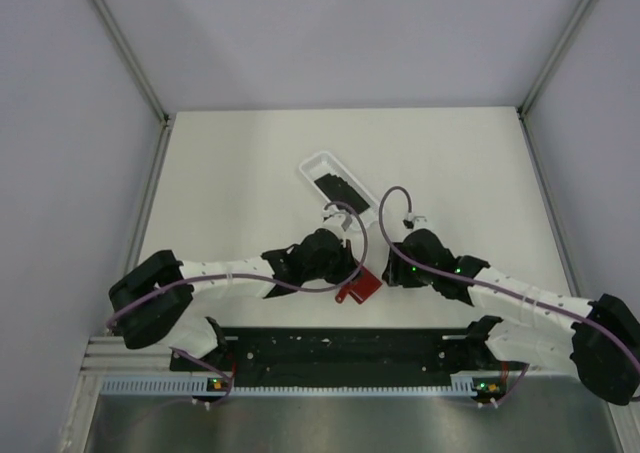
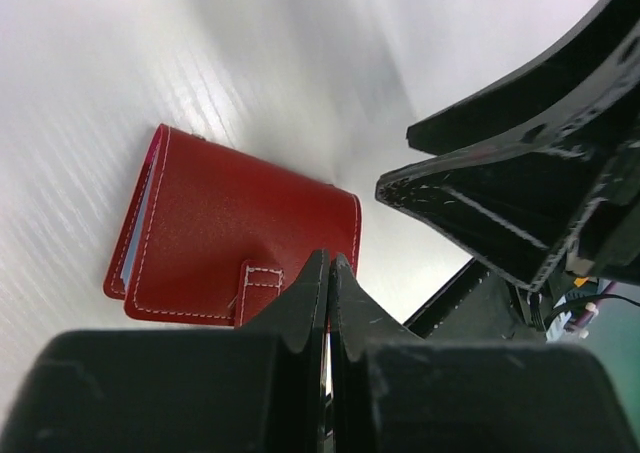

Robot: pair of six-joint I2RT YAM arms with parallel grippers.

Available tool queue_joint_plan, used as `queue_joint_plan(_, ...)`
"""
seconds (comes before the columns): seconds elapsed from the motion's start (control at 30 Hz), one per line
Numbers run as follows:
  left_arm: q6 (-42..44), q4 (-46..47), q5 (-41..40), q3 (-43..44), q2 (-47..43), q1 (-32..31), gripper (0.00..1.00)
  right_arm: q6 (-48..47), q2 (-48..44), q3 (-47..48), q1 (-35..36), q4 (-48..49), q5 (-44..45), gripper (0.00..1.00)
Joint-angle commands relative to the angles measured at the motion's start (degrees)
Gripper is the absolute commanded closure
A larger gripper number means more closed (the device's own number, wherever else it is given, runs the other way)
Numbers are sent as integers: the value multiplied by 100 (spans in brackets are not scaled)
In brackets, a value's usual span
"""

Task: Put the credit cards into the card holder
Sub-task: Close the card holder at the corner of the board.

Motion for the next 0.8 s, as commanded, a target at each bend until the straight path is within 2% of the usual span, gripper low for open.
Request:
queue_joint_plan(0.0, -200, 491, -200, -302, -71, -30, 100, -123, -301, 26, -127, 177, -169, 47)
queue_joint_plan(0.2, -288, 535, -297, -531, 16, -47, 100, -307, -284, 87, -276, 291, -450, 41)
queue_joint_plan(0.47, -341, 640, -333, -637, 350, -47, 100, -606, -72, 184, -461, 555, -960, 40)
queue_joint_plan(0.77, -447, 702, -350, -988, 280, -65, 100, -896, 384, 105, -891, 1222, -2031, 38)
